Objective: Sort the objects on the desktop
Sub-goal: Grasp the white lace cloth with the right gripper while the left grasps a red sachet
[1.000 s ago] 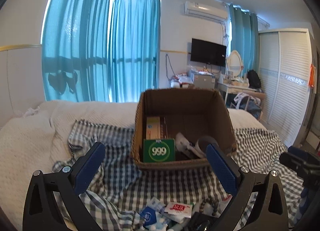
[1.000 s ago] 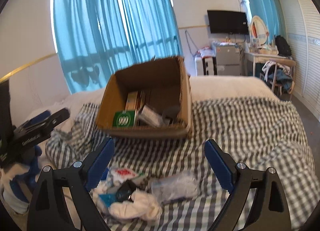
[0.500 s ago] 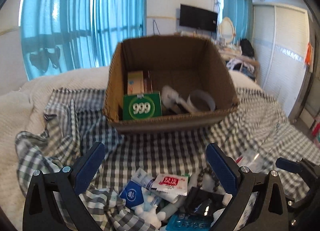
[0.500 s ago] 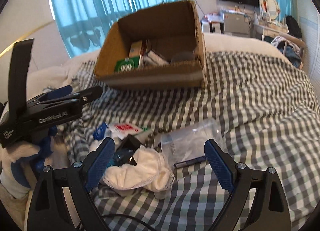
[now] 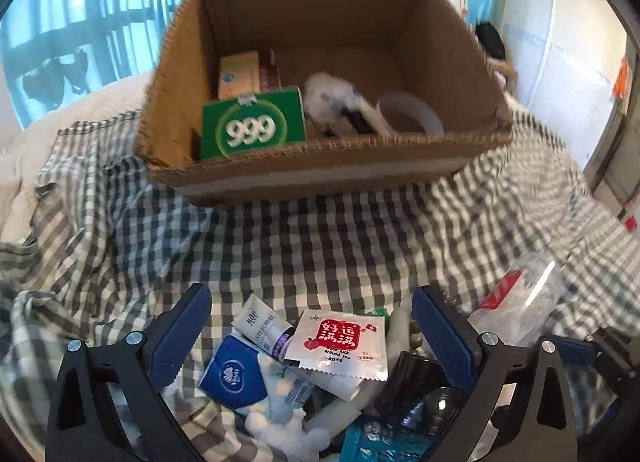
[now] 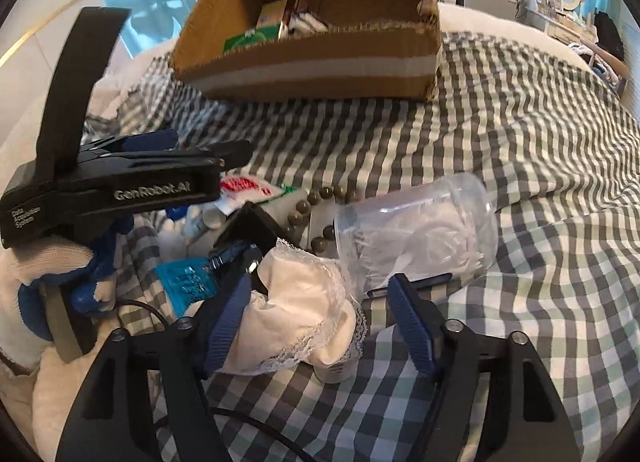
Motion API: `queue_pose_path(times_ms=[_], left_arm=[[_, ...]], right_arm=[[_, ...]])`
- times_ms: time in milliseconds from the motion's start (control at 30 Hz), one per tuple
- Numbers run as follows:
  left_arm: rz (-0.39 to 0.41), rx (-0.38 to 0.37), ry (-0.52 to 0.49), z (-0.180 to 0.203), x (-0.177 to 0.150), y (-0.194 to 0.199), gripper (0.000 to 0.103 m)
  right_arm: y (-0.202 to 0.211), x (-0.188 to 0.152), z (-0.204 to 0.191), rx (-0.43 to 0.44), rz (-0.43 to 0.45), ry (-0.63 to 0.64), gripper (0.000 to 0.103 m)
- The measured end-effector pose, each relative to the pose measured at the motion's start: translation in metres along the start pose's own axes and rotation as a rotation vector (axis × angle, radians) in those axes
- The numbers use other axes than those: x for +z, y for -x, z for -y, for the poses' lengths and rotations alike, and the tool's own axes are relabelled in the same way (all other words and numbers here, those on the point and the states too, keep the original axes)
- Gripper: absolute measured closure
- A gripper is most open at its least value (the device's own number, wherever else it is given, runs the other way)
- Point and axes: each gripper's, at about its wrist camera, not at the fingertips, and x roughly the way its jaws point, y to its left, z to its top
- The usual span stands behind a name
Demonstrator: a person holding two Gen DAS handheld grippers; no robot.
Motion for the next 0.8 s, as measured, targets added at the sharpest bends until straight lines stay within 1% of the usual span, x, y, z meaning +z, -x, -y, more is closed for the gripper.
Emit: queue_pose_path(times_ms=[67, 100, 167, 200, 233, 267, 300, 333, 367, 400, 433, 467, 500, 533, 600, 633, 700, 800], left_arm=[[-0.048, 0.005, -0.013, 0.002, -0.003, -0.012, 0.004], [-0.075, 0.012, -0.017, 0.002, -0.005, -0.018, 0.004], [-0.117, 0.015, -0.020, 0.001, -0.008, -0.027, 0.006], [-0.137, 0.018, -0.021, 0.000, -0.009, -0.032, 0.007], [-0.151, 0.020, -0.025, 0.001, -0.010, -0.034, 0.007], [-0.169, 0.023, -0.031, 0.003, -0.011, -0.037, 0.007], [-0.182, 0.033, -0.039, 0.004, -0.013, -0.041, 0.008], [-0.189, 0.033, -0.043, 0.005, -0.014, -0.043, 0.008], [-0.195, 0.025, -0.044, 0.005, -0.015, -0.045, 0.016], [-0.205, 0.016, -0.044, 0.005, -0.016, -0.046, 0.037], [-0.216, 0.020, -0.047, 0.005, -0.017, -0.048, 0.047], [-0.212, 0.035, -0.048, 0.005, -0.018, -0.047, 0.053], [-0.203, 0.028, -0.047, 0.004, -0.018, -0.044, 0.061], [-0.190, 0.023, -0.047, 0.004, -0.018, -0.040, 0.064], [-0.173, 0.011, -0.048, 0.005, -0.019, -0.033, 0.073], [-0.166, 0.005, -0.050, 0.005, -0.019, -0.030, 0.076], [-0.150, -0.005, -0.052, 0.006, -0.020, -0.022, 0.085], [-0.104, -0.037, -0.035, 0.000, -0.018, -0.007, 0.088]], right_arm=[[-0.007, -0.001, -0.001, 0.001, -0.034, 0.007, 0.034], [-0.010, -0.001, 0.000, 0.002, -0.043, 0.011, 0.037], [-0.013, -0.001, 0.001, 0.019, -0.058, 0.009, 0.048], [-0.014, -0.001, 0.002, 0.023, -0.067, 0.007, 0.059], [-0.016, -0.002, 0.002, 0.020, -0.074, 0.012, 0.068], [-0.017, -0.002, 0.000, 0.012, -0.079, 0.021, 0.070], [-0.017, -0.002, -0.001, 0.008, -0.075, 0.029, 0.075], [-0.015, -0.002, -0.001, 0.010, -0.060, 0.031, 0.085], [-0.011, -0.002, -0.001, 0.020, -0.042, 0.029, 0.089], [-0.008, -0.002, 0.000, 0.021, -0.029, 0.022, 0.089], [-0.006, -0.002, 0.001, 0.025, -0.022, 0.015, 0.090], [-0.004, -0.001, 0.002, 0.030, -0.014, 0.011, 0.090], [-0.002, -0.001, 0.003, 0.031, -0.003, 0.010, 0.090], [0.000, -0.002, 0.002, 0.030, 0.007, 0.013, 0.091], [0.003, -0.001, 0.001, 0.026, 0.024, 0.018, 0.091], [0.005, -0.001, 0.000, 0.025, 0.031, 0.021, 0.091], [0.009, 0.000, -0.001, 0.023, 0.049, 0.021, 0.091], [0.020, 0.000, -0.003, 0.031, 0.085, 0.039, 0.091]])
